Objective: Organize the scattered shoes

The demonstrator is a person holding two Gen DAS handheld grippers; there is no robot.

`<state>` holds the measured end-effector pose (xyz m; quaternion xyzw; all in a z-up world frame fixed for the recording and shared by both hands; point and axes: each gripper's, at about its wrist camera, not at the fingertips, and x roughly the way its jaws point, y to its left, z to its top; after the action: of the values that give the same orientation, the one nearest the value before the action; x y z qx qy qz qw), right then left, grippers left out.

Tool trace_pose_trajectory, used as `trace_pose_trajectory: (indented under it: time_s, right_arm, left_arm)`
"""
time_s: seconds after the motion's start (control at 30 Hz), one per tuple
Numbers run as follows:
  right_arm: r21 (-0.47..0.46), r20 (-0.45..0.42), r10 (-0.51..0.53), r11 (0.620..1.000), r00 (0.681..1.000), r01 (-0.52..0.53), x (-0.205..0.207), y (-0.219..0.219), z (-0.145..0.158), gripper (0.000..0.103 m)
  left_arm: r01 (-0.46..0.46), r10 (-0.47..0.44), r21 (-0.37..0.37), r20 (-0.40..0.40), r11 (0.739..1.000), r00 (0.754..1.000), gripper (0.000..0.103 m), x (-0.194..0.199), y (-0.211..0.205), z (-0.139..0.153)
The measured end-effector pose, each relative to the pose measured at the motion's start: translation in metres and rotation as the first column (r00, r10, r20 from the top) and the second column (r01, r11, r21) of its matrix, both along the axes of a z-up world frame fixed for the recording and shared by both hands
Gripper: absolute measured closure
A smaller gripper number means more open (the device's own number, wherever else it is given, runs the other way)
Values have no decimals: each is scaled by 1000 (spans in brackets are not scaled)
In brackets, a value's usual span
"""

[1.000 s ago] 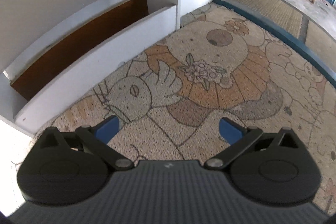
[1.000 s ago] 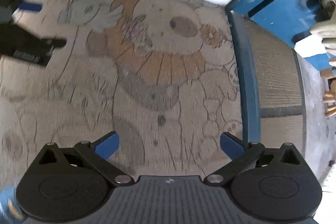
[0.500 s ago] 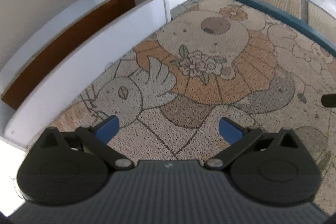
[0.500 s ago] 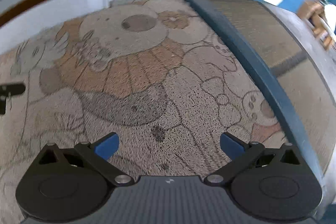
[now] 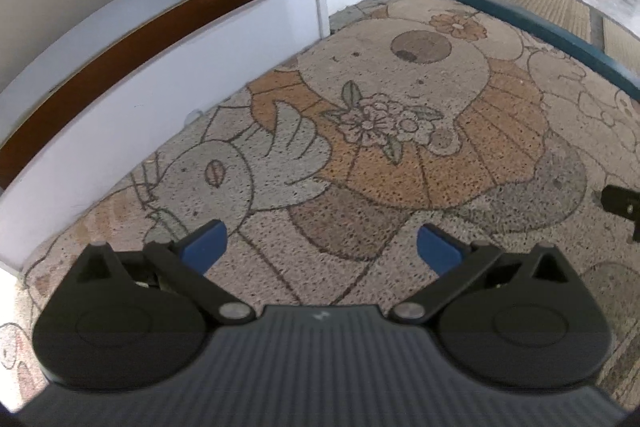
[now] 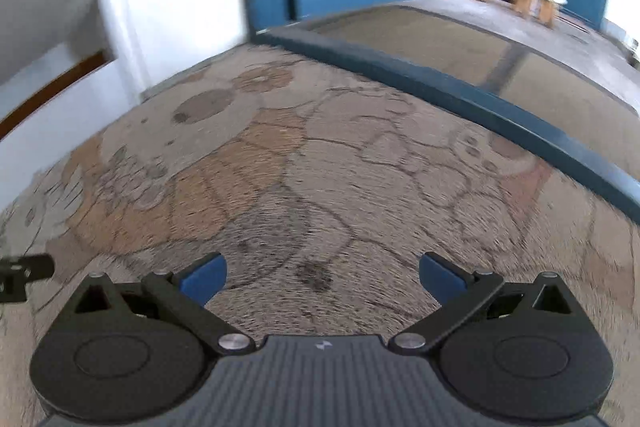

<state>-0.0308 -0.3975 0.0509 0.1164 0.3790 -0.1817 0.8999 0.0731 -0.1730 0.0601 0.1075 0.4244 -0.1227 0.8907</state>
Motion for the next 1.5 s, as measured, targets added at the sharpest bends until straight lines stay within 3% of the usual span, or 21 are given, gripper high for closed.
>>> trace_pose_trajectory:
  time_s: [0.33,0.43,0.63,1.0,1.33,1.5]
  right_arm:
    - [-27,-2,-11,1000,1000,11,-4,-7,-15,0]
    - [-28,-1,16,999,1000,-16,-3,2,-19,0]
    - [-24,-17,19,1000,1000,-20,-1,12,-28,0]
    - [-54,-5,12,998,1000,-13,-5,18,-36,0]
    - [-89,56,33,996,998,-28,-14,21,-42,0]
    - [-106,83,48,994,995,-39,-17,23,-45,0]
  left_arm:
    - [25,-26,6,86,1000,996,0,0,-17,-20]
    - [17,-17,-5,42,1000,999,0,0,-14,-34]
    - [-43,42,-109,-16,993,999,0,6,-2,-39]
    - [-10,21,-129,83,992,996,0,-7,1,-47]
    - [-10,23,-136,98,991,995,0,-7,2,-47]
    - [-10,32,-156,144,988,989,0,-15,5,-51]
